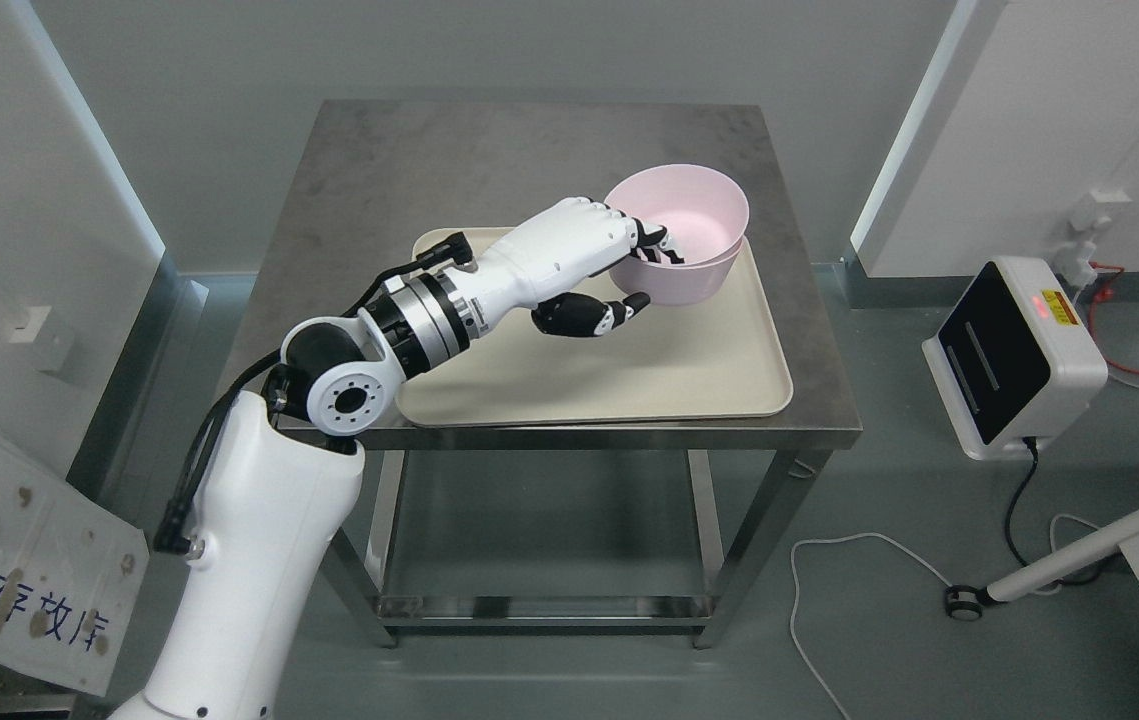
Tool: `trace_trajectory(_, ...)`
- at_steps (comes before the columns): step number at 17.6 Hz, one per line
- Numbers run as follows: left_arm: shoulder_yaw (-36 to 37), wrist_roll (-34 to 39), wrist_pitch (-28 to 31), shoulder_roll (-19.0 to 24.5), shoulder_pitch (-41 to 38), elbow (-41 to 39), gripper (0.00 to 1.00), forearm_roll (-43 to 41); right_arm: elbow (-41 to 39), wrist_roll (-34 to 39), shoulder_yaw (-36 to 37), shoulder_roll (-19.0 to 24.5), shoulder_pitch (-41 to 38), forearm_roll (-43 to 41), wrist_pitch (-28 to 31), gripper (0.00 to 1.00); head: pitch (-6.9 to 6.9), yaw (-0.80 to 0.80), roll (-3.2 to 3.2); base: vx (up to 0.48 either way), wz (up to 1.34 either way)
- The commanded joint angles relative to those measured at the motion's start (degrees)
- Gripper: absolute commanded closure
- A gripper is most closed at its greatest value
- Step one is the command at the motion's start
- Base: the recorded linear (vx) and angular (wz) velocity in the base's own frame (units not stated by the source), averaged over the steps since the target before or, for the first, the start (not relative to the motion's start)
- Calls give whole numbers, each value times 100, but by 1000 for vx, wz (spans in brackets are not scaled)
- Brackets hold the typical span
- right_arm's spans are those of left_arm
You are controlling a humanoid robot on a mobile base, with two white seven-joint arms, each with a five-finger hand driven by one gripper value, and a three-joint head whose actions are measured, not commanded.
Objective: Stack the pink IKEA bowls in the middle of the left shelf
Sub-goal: 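Lift the stacked pink bowls off the tray with the left hand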
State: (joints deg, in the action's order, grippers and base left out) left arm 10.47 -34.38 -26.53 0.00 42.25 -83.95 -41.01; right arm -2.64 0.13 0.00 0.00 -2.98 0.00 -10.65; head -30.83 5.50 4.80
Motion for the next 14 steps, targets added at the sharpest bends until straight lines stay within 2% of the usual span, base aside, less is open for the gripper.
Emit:
trace_trajectory(1,-801,1,-125,100,-436,-614,98,163,0,5,53,-100,-1,44,1,0,0,0,0,5,-48)
trace_trajectory(6,-1117,1,-125,100,-481,-614,97,181,0,5,53,-100,-1,44,1,0,0,0,0,-51,17)
trace_trajectory(14,-1241,1,-107,100,-481,-605,98,225,0,5,53,-100,-1,44,1,0,0,0,0,-224,79)
